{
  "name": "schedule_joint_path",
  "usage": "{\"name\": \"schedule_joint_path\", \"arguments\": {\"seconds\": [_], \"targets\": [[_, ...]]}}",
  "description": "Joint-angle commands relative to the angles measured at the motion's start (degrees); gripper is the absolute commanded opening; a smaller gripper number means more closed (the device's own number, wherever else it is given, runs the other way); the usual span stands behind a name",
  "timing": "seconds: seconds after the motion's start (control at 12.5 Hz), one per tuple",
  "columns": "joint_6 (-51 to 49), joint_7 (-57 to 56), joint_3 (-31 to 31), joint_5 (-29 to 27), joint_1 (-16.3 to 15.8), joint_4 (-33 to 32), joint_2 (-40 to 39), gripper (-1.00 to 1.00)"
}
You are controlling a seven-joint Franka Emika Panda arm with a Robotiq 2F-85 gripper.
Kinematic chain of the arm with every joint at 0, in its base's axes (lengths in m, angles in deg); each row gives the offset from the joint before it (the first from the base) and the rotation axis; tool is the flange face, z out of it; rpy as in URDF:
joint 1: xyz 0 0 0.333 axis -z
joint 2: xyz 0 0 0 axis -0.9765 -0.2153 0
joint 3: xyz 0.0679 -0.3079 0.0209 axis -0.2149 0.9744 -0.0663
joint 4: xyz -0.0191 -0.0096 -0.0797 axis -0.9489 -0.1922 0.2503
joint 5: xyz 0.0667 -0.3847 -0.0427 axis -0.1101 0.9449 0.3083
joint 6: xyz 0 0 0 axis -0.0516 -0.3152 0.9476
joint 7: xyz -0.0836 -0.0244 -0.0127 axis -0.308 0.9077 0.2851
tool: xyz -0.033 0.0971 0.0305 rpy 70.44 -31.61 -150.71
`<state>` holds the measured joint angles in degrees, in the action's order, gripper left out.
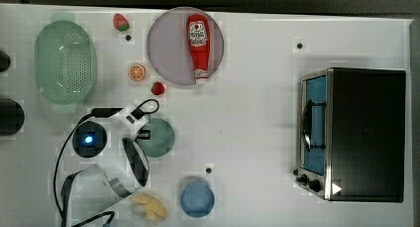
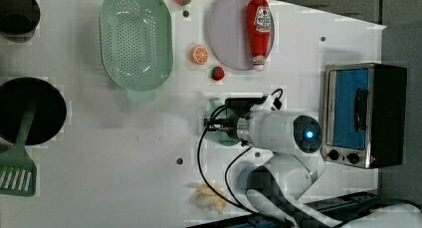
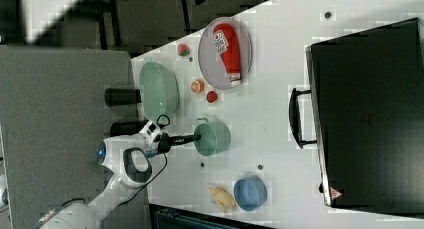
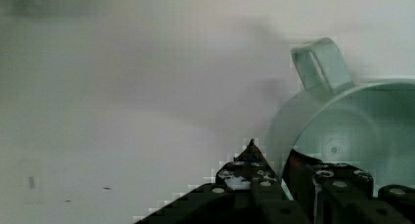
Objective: Drag mug right to left.
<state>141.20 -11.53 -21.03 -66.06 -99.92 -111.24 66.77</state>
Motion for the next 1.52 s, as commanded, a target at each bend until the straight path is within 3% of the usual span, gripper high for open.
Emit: {"name": "schedule_joint_path", "arguments": {"seconds": [0.08, 0.56, 1.12, 1.36, 1.52], "targets": [[-2.0, 7.7, -0.8, -0.5, -3.3, 5.2, -2.0, -0.65], [-7.7, 10.1, -0.8, -0.5, -7.3, 13.7, -5.6, -0.65], [-7.8, 19.9, -0.8, -0.5, -10.3, 18.5, -9.7, -0.59], [-10.6, 19.9, -0.6, -1.0, -10.0, 19.9, -8.0, 0.04], [-17.8, 19.9, -0.6, -2.9, -9.7, 21.2, -4.4, 0.51]]}}
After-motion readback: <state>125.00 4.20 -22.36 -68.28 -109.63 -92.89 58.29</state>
